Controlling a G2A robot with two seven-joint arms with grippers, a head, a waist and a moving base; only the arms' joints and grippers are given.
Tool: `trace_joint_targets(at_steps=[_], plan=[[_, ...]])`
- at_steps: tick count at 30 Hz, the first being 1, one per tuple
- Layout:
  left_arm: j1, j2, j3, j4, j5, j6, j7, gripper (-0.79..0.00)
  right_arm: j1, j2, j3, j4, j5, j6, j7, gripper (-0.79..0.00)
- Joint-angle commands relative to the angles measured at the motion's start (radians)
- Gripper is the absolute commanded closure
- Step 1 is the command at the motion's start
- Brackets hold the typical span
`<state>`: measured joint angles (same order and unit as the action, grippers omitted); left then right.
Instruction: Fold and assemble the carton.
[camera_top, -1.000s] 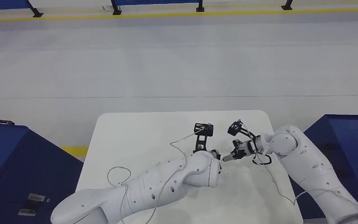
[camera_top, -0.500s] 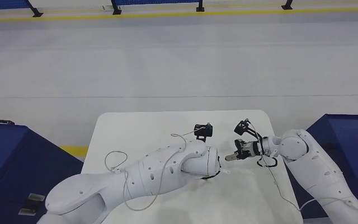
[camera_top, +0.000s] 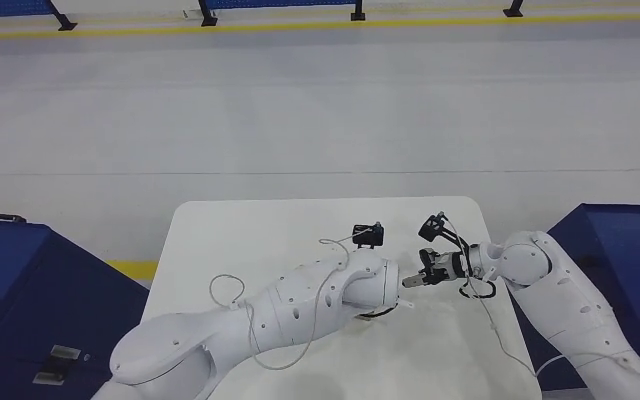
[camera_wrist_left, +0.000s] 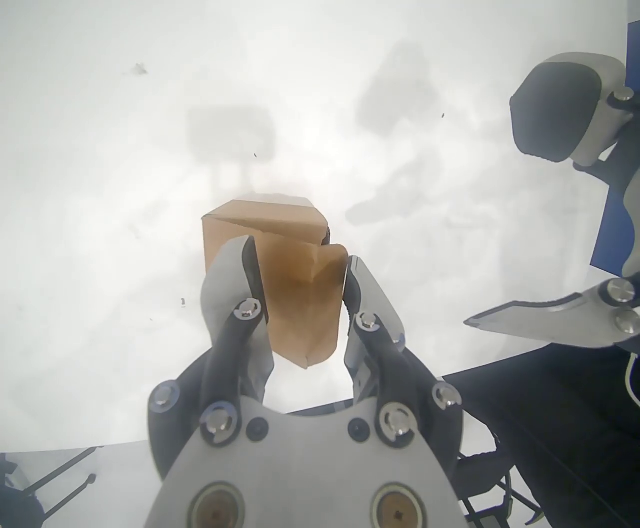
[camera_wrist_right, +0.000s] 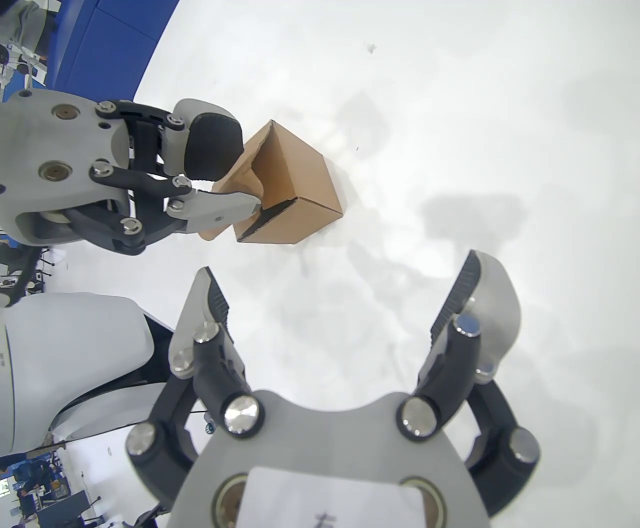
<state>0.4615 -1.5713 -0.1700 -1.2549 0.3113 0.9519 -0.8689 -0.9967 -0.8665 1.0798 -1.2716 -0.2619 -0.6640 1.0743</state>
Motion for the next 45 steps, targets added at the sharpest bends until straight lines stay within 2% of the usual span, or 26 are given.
trace_joint_targets(at_steps=[1, 16, 18, 19, 20, 21, 22, 23, 28, 31, 33, 35, 39, 41, 44, 45], plan=[[0.000, 0.001, 0.000, -0.001, -0.001, 0.000, 0.000, -0.305, 0.000, 0.000, 0.000, 0.000, 0.000, 0.000, 0.000, -0.785], [0.000, 0.001, 0.000, -0.001, -0.001, 0.000, 0.000, -0.271, 0.000, 0.000, 0.000, 0.000, 0.000, 0.000, 0.000, -0.785], [0.010, -0.014, 0.000, -0.020, 0.034, 0.045, 0.045, -0.243, 0.000, 0.000, 0.000, 0.000, 0.000, 0.000, 0.000, -0.785], [0.013, -0.019, 0.000, -0.027, 0.032, 0.060, 0.061, -0.194, 0.000, 0.000, 0.000, 0.000, 0.000, 0.000, 0.000, -0.785], [0.008, -0.022, 0.000, -0.028, 0.039, 0.060, 0.061, -0.206, 0.000, 0.000, 0.000, 0.000, 0.000, 0.000, 0.000, -0.785], [0.002, -0.023, 0.000, -0.027, 0.045, 0.060, 0.061, -0.323, 0.000, 0.000, 0.000, 0.000, 0.000, 0.000, 0.000, -0.785], [-0.003, -0.024, 0.000, -0.024, 0.045, 0.060, 0.061, -0.606, 0.000, 0.000, 0.000, 0.000, 0.000, 0.000, 0.000, -0.785], [-0.004, -0.024, 0.000, -0.022, 0.040, 0.060, 0.061, -0.785, 0.000, 0.000, 0.000, 0.000, 0.000, 0.000, 0.000, -0.785], [-0.004, -0.024, 0.000, -0.022, 0.040, 0.060, 0.061, -0.785, 0.000, 0.000, 0.000, 0.000, 0.000, 0.000, 0.000, -0.785], [0.020, -0.019, -0.014, -0.024, 0.043, 0.017, 0.087, -0.785, 0.000, 0.000, 0.000, 0.000, 0.000, 0.000, 0.000, -0.785], [0.020, -0.013, -0.021, -0.046, 0.057, 0.032, 0.076, -0.785, 0.000, 0.000, 0.000, 0.000, 0.000, 0.000, 0.000, -0.785], [0.017, -0.002, -0.027, -0.078, 0.074, 0.050, 0.055, -0.785, 0.000, 0.000, 0.000, 0.000, 0.000, 0.000, 0.000, -0.785], [0.025, 0.037, -0.063, -0.139, 0.056, 0.029, 0.030, -0.785, 0.000, 0.000, 0.000, 0.000, 0.000, 0.000, 0.000, -0.785], [0.033, 0.062, -0.089, -0.161, 0.017, -0.013, -0.012, -0.720, 0.000, 0.000, 0.000, 0.000, 0.000, 0.000, 0.000, -0.785], [0.042, 0.096, -0.109, -0.152, 0.014, -0.028, -0.027, -0.662, 0.000, 0.000, 0.000, 0.000, 0.000, 0.000, 0.000, -0.785], [0.046, 0.105, -0.112, -0.150, 0.006, -0.036, -0.035, -0.610, 0.000, 0.000, 0.000, 0.000, 0.000, 0.000, 0.000, -0.785]])
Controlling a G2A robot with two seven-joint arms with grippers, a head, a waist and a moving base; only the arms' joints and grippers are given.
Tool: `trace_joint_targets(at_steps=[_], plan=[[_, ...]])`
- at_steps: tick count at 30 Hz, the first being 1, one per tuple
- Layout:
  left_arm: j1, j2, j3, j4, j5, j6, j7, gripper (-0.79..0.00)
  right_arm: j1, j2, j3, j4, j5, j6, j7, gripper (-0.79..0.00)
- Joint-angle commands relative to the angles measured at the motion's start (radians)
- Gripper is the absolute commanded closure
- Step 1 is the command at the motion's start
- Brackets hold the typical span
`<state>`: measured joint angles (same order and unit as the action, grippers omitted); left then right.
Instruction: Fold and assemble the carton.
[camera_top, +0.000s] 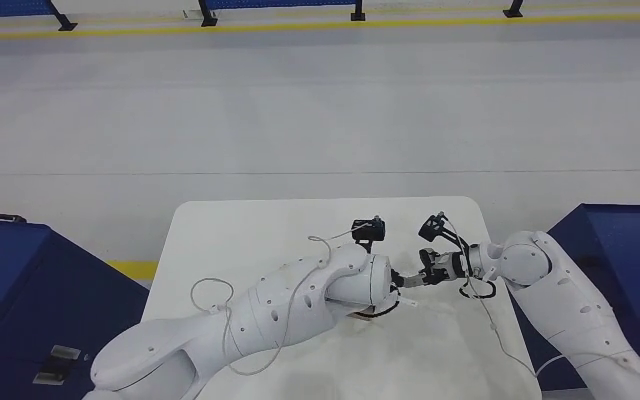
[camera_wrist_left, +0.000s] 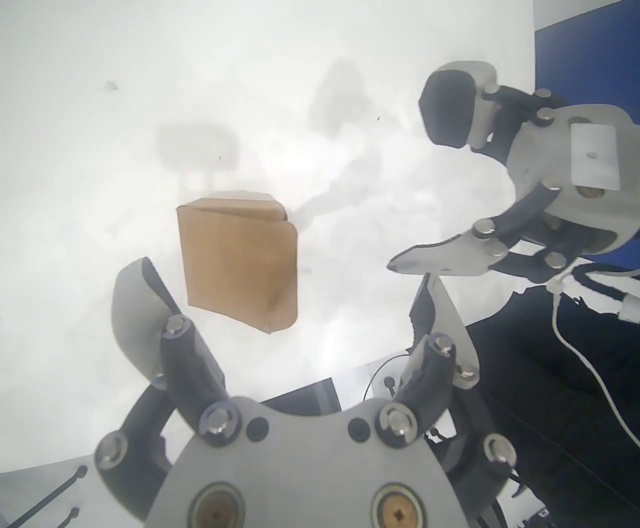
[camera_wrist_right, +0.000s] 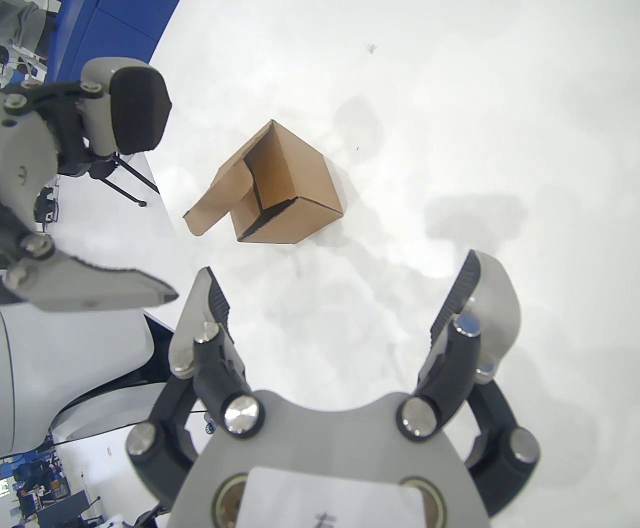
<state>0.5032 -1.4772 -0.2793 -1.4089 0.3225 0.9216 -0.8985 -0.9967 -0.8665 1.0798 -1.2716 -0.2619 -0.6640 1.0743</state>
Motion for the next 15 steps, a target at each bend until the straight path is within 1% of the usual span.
trace_joint_targets(at_steps=[1, 3, 4, 5, 6, 8, 10, 11, 15], plan=[[0.006, 0.018, -0.003, 0.010, -0.015, -0.020, -0.020, -0.594, 0.000, 0.000, 0.000, 0.000, 0.000, 0.000, 0.000, -0.785], [0.004, 0.030, -0.004, 0.020, -0.027, -0.043, -0.043, -0.563, 0.000, 0.000, 0.000, 0.000, 0.000, 0.000, 0.000, -0.785], [0.003, 0.034, -0.006, 0.024, -0.034, -0.052, -0.052, -0.523, 0.000, 0.000, 0.000, 0.000, 0.000, 0.000, 0.000, -0.785], [0.003, 0.038, -0.008, 0.025, -0.039, -0.060, -0.060, -0.514, 0.000, 0.000, 0.000, 0.000, 0.000, 0.000, 0.000, -0.785], [0.003, 0.042, -0.007, 0.027, -0.040, -0.065, -0.065, -0.486, 0.000, 0.000, 0.000, 0.000, 0.000, 0.000, 0.000, -0.785], [0.004, 0.048, -0.008, 0.025, -0.040, -0.070, -0.070, -0.468, 0.000, 0.000, 0.000, 0.000, 0.000, 0.000, 0.000, -0.785], [0.006, 0.053, -0.009, 0.029, -0.040, -0.076, -0.076, -0.400, 0.000, 0.000, 0.000, 0.000, 0.000, 0.000, 0.000, -0.785], [0.006, 0.055, -0.010, 0.028, -0.037, -0.077, -0.077, -0.388, 0.000, 0.000, 0.000, 0.000, 0.000, 0.000, 0.000, -0.785], [0.010, 0.057, -0.005, 0.028, -0.027, -0.079, -0.079, -0.382, 0.000, 0.000, 0.000, 0.000, 0.000, 0.000, 0.000, -0.785]])
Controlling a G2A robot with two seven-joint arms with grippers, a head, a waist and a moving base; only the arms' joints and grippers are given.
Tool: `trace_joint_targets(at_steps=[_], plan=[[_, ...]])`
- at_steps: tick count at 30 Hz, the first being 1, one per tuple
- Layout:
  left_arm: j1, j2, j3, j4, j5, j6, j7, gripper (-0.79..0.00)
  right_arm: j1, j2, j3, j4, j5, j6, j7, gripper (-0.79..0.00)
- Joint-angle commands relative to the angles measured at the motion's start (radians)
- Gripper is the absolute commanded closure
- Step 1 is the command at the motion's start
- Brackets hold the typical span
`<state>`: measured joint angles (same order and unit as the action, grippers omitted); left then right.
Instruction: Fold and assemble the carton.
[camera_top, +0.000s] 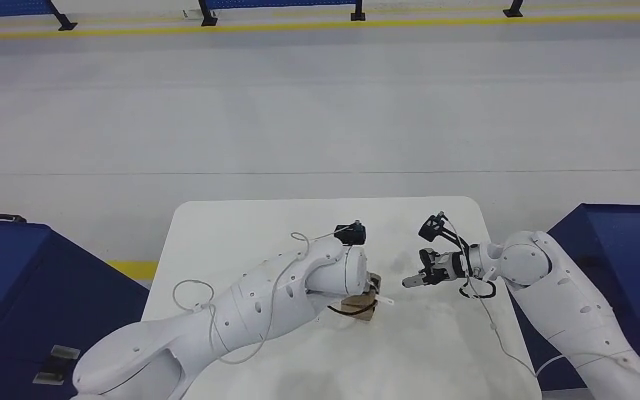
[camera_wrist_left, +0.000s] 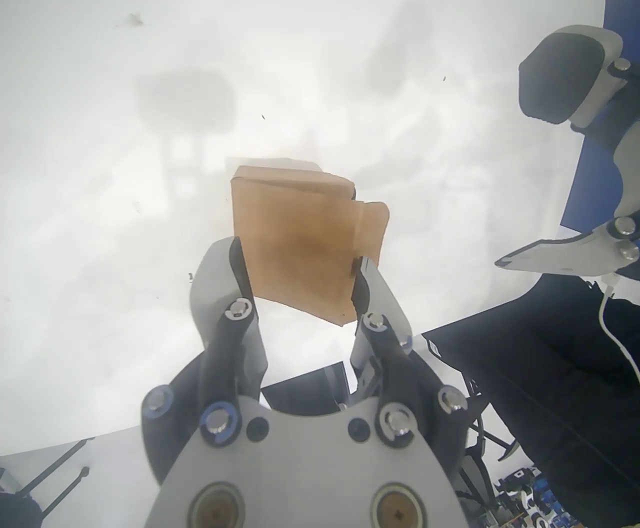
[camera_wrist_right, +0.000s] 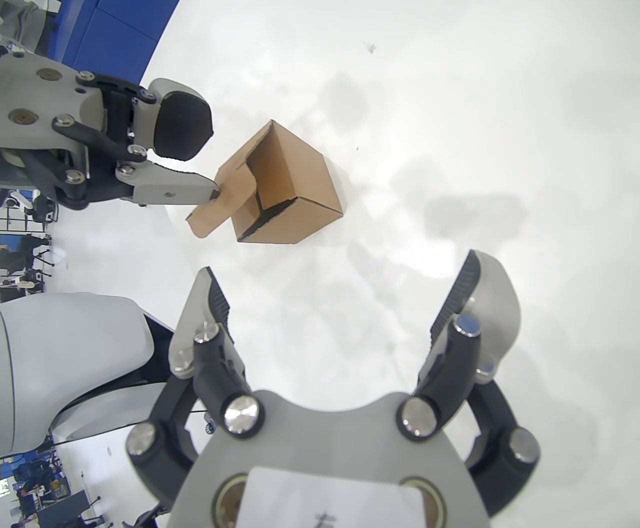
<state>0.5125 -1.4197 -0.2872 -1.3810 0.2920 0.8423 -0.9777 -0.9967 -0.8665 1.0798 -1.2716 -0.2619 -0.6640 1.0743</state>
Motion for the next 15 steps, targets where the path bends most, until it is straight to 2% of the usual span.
trace_joint_targets(at_steps=[1, 7, 13, 15], plan=[[0.002, -0.001, 0.006, 0.000, 0.008, 0.001, 0.001, -0.382, 0.000, 0.000, 0.000, 0.000, 0.000, 0.000, 0.000, -0.785], [-0.005, -0.019, 0.033, 0.005, 0.031, 0.017, 0.017, -0.425, 0.000, 0.000, 0.000, 0.000, 0.000, 0.000, 0.000, -0.785], [-0.027, -0.054, 0.078, 0.031, 0.026, 0.049, 0.049, -0.397, 0.000, 0.000, 0.000, 0.000, 0.000, 0.000, 0.000, -0.785], [-0.038, -0.066, 0.090, 0.045, 0.014, 0.052, 0.052, -0.406, -0.009, 0.002, 0.010, -0.001, -0.037, 0.032, -0.051, -0.785]])
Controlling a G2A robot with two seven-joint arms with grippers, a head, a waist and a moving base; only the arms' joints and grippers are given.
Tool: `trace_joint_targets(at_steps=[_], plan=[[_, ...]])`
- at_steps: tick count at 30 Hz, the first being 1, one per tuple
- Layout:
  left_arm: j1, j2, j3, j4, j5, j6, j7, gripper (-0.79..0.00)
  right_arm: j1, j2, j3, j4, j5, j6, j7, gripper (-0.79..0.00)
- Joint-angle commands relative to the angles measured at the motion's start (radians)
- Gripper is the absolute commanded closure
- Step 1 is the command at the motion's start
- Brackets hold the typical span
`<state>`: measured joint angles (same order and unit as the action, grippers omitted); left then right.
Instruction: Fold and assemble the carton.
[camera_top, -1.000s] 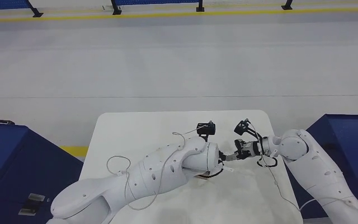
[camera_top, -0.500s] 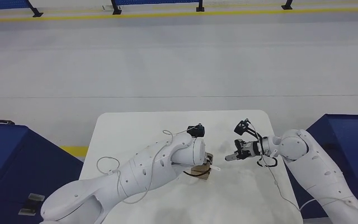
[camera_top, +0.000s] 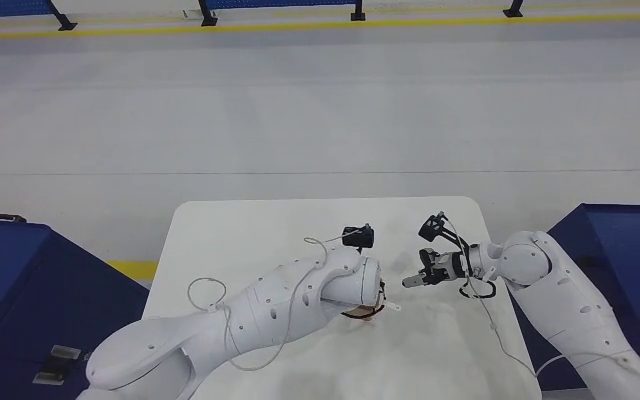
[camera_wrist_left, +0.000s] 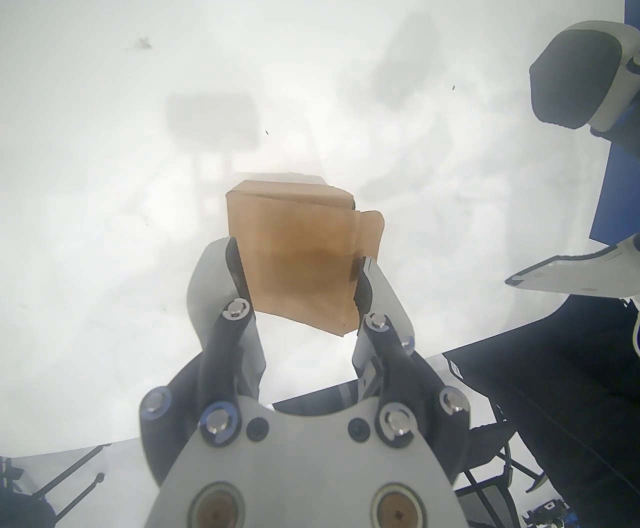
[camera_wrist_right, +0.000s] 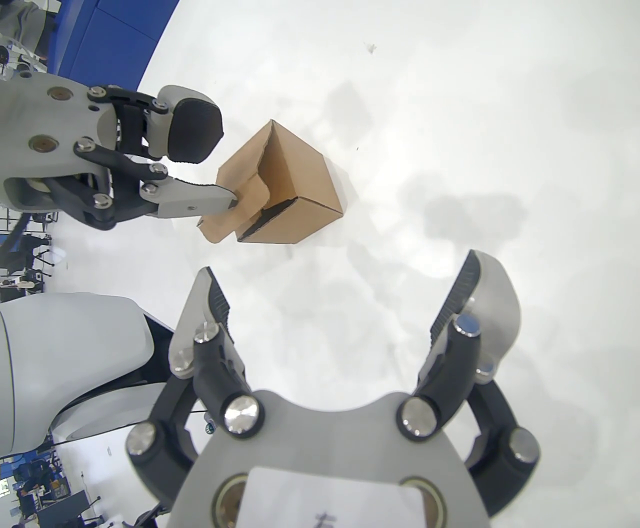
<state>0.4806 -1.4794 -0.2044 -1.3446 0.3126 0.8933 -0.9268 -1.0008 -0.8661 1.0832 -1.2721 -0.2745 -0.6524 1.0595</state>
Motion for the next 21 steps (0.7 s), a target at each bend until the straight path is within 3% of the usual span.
trace_joint_targets(at_steps=[1, 21], plan=[[-0.011, -0.012, 0.013, 0.015, -0.012, 0.003, 0.003, -0.406, -0.010, 0.003, 0.014, 0.001, -0.041, 0.035, -0.059, -0.785], [0.004, -0.120, 0.034, 0.166, 0.050, 0.039, 0.039, -0.382, -0.033, 0.018, 0.053, 0.001, -0.037, 0.046, -0.072, -0.785]])
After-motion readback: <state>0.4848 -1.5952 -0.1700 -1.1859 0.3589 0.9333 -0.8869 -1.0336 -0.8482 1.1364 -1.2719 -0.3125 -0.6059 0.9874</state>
